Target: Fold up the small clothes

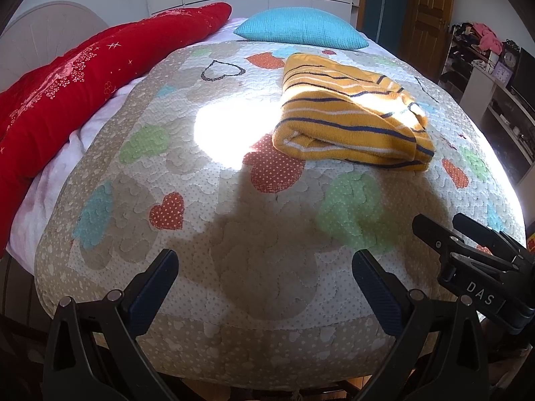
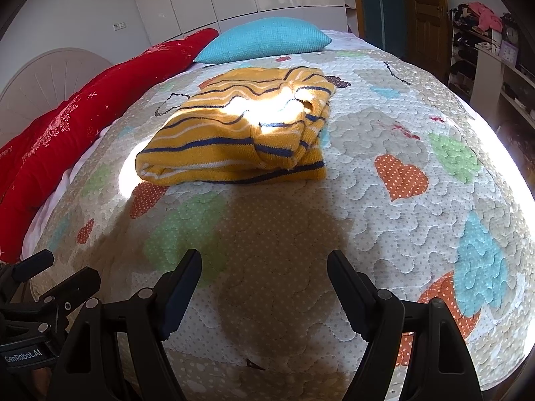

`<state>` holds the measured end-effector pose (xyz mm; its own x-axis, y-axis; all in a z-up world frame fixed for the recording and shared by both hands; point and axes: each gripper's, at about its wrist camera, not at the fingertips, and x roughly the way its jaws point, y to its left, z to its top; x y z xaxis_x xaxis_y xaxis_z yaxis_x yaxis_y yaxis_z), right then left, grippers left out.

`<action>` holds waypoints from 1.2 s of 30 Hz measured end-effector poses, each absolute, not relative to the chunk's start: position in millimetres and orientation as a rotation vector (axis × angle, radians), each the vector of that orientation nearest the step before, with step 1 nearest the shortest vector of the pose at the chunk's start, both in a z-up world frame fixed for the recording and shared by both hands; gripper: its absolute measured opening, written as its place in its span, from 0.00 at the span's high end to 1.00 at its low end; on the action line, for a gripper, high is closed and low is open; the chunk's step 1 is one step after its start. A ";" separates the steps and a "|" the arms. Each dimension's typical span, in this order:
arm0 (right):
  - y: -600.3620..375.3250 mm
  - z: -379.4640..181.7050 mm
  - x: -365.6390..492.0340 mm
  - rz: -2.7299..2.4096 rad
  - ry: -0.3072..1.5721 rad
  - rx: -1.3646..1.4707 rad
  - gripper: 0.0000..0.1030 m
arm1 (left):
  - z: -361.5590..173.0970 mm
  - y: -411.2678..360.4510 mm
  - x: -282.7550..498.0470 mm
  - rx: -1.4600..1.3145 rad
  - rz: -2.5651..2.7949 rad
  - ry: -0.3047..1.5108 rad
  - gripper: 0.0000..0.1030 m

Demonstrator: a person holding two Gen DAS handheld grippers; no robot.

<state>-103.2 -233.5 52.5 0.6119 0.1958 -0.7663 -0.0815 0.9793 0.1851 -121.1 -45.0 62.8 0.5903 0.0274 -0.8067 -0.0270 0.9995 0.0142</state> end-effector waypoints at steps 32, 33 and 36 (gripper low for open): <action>-226.4 51.6 -103.6 0.164 0.894 0.097 0.19 | 55.0 -40.7 -116.4 -0.062 -0.014 0.980 0.00; -226.2 51.4 -103.7 0.164 0.894 0.097 0.19 | 54.9 -40.6 -116.4 -0.064 -0.016 0.980 0.00; -226.1 51.4 -103.7 0.164 0.894 0.096 0.19 | 54.9 -40.4 -116.7 -0.064 -0.016 0.980 0.00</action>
